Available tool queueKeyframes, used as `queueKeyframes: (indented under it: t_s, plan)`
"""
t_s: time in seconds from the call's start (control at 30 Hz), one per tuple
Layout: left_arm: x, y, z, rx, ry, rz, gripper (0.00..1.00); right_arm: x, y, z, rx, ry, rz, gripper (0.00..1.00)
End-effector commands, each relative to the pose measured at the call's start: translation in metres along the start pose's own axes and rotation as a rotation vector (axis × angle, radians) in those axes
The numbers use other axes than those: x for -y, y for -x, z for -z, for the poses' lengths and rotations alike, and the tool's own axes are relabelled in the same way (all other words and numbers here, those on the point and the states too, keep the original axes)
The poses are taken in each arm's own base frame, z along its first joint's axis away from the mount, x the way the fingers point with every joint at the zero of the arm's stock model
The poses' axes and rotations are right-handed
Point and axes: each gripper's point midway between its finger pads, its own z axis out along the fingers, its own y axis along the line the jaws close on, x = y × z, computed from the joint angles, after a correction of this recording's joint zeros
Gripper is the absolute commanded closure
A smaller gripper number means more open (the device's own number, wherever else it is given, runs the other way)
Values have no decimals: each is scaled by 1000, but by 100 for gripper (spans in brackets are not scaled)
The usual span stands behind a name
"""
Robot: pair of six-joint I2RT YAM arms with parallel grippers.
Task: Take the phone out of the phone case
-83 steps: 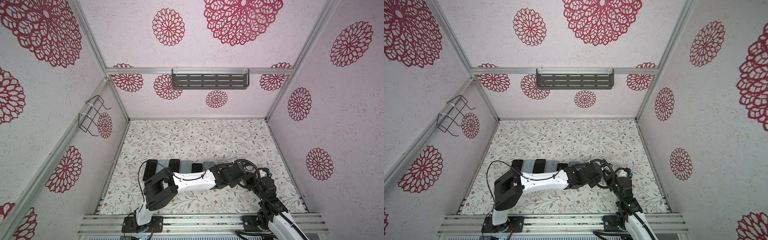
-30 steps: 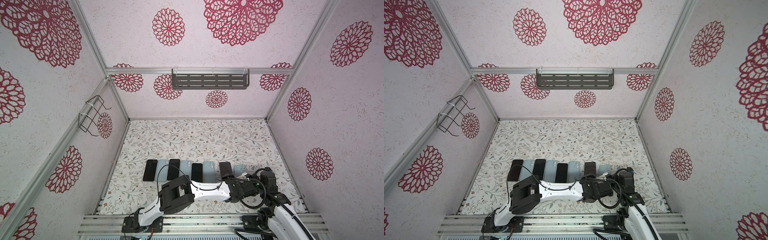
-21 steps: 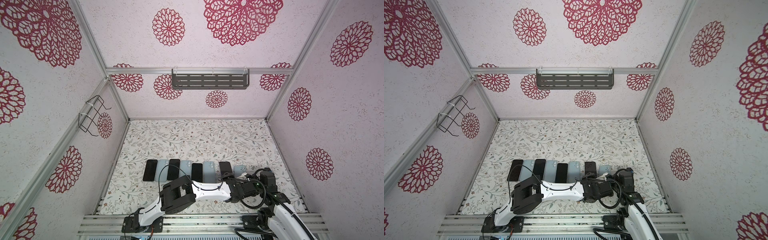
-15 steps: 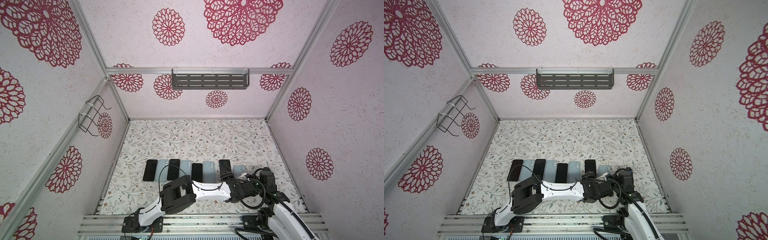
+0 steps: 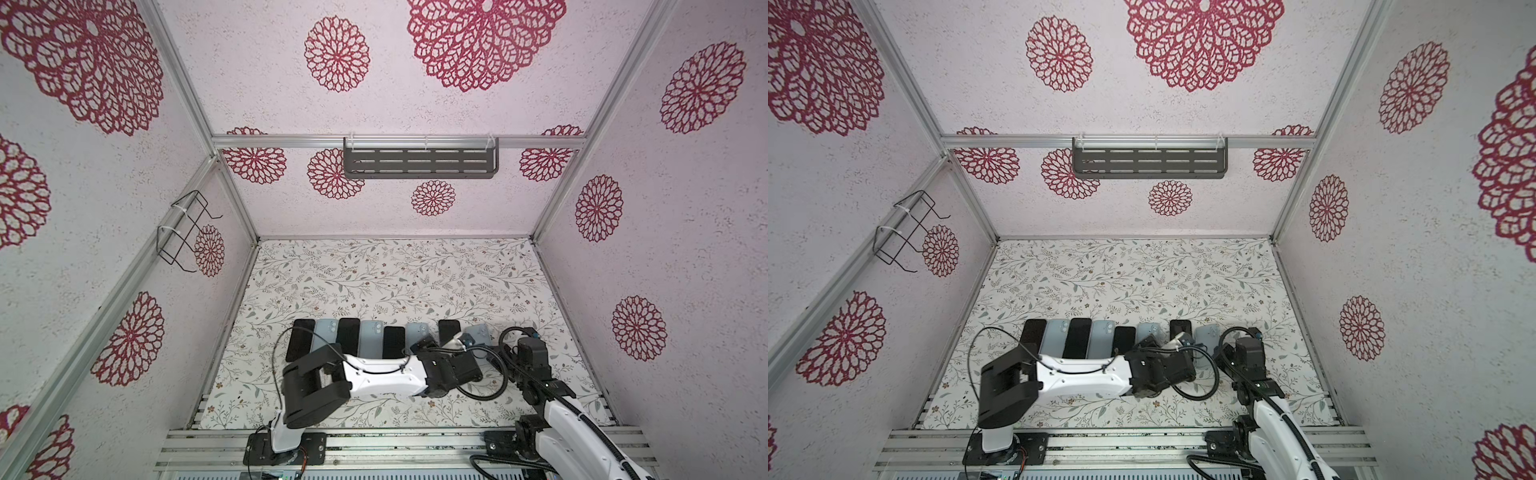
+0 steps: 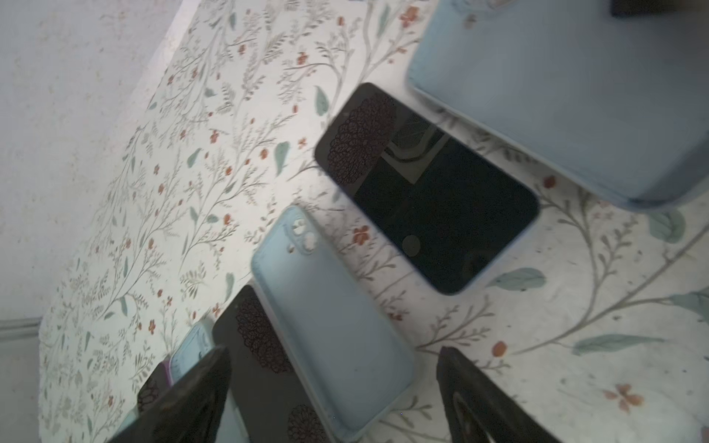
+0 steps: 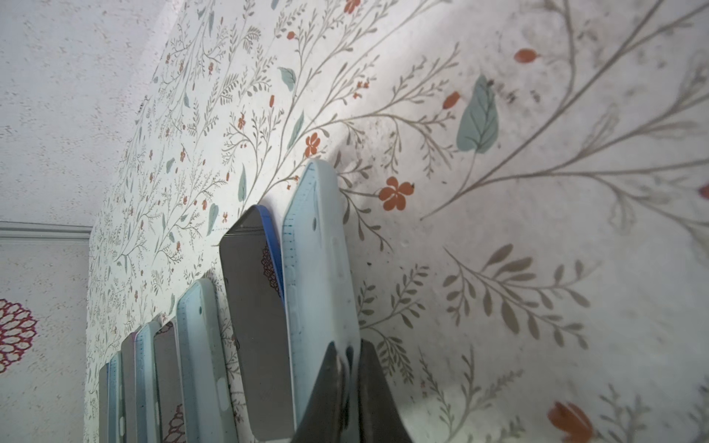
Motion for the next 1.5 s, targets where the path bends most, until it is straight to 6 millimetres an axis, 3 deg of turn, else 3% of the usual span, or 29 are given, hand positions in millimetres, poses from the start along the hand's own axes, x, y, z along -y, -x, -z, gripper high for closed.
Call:
queueKeyframes:
  t_s: [0.0, 0.23, 0.63, 0.8, 1.0, 1.2, 1.47]
  plan:
    - [-28, 6, 12, 52, -13, 222, 7, -20, 14, -3, 31, 60, 67, 100]
    - [-85, -18, 24, 48, 36, 398, 2, -22, 2, -15, 2, 60, 114, 100]
    - [-160, -35, 58, 105, 120, 552, 2, -24, -22, -21, -19, 62, 124, 100]
    - [-177, -42, 65, 116, 134, 590, 3, -16, -24, -20, -17, 18, 142, 100]
    - [-183, -48, 69, 122, 127, 611, 3, -15, -1, -17, 75, -36, 203, 100]
    - [-192, -52, 75, 125, 153, 631, 3, -27, -12, -27, 39, 59, 155, 100]
    - [-217, -52, 98, 191, 145, 721, 3, -35, -26, -28, 3, 129, 125, 100]
